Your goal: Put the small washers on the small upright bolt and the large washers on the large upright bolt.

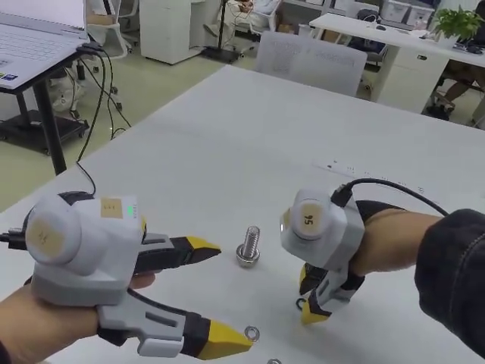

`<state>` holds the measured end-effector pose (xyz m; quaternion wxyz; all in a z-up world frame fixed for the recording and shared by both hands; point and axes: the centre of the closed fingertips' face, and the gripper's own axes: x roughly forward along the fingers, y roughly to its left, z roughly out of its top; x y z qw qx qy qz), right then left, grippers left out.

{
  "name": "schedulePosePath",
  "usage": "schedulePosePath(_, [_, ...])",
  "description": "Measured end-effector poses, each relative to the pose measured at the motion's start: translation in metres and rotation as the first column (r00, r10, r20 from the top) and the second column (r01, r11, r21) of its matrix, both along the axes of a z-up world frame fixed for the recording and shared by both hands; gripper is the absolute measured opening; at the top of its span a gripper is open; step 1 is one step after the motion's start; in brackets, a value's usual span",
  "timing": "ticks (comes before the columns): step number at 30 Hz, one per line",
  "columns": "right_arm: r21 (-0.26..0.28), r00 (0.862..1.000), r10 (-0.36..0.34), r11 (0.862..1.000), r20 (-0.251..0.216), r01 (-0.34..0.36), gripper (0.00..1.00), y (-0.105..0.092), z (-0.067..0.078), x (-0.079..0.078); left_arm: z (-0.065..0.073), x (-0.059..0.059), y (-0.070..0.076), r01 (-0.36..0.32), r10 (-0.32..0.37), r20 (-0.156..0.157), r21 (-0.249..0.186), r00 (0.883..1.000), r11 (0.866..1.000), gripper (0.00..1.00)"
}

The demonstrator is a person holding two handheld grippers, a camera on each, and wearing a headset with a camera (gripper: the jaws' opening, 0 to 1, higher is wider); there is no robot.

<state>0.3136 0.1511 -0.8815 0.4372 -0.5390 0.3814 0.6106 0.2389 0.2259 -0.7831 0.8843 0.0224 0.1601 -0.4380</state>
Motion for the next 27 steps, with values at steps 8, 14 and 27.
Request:
schedulePosePath(8, [-0.001, 1.000, 0.010, 1.000, 0.006, -0.010, 0.18, 0.0005, 0.0000, 0.0012, 0.0001, 0.0005, -0.0003, 0.000, 0.000, 0.000, 0.000, 1.000, 1.000, 0.74])
schedulePosePath(14, [-0.002, 1.000, 0.006, 1.000, 0.007, -0.006, 0.16, 0.0005, -0.0001, 0.0019, -0.0007, 0.0015, -0.0011, 0.005, -0.005, -0.001, 0.001, 1.000, 1.000, 0.74])
schedulePosePath(27, [-0.004, 1.000, 0.012, 1.000, 0.017, -0.012, 0.14, -0.0005, -0.0001, 0.0032, -0.0005, 0.0026, -0.0016, 0.005, -0.005, 0.000, 0.000, 1.000, 1.000, 0.74])
